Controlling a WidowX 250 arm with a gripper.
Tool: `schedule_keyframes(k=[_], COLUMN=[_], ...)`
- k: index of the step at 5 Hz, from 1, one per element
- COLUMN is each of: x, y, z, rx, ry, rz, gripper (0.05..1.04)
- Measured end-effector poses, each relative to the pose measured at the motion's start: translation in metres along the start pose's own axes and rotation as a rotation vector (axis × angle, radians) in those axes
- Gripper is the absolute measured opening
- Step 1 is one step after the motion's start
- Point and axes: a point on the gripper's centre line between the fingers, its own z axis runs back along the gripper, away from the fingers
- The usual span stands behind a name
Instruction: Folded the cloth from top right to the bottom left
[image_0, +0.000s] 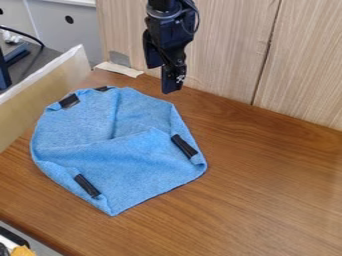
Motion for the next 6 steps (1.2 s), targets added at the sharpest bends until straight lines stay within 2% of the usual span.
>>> schedule_keyframes(k=[1, 2, 3, 4, 5, 6], x=[-0.002, 0.015, 0.027, 0.029, 0.022, 0.020], y=[-0.003, -0.029, -0.048, -0.061, -0.072, -0.075], z=[-0.010, -0.013, -0.023, -0.033, -0.042, -0.048], rx=[-0.022, -0.048, -0.052, -0.069, -0.082, -0.109], ry=[0.020, 0.002, -0.002, 0.014, 0.030, 0.050], rz=[0.012, 0.064, 0.078, 0.118, 0.279, 0.349], gripper=[1.001, 1.000, 1.001, 1.000, 1.001, 1.000])
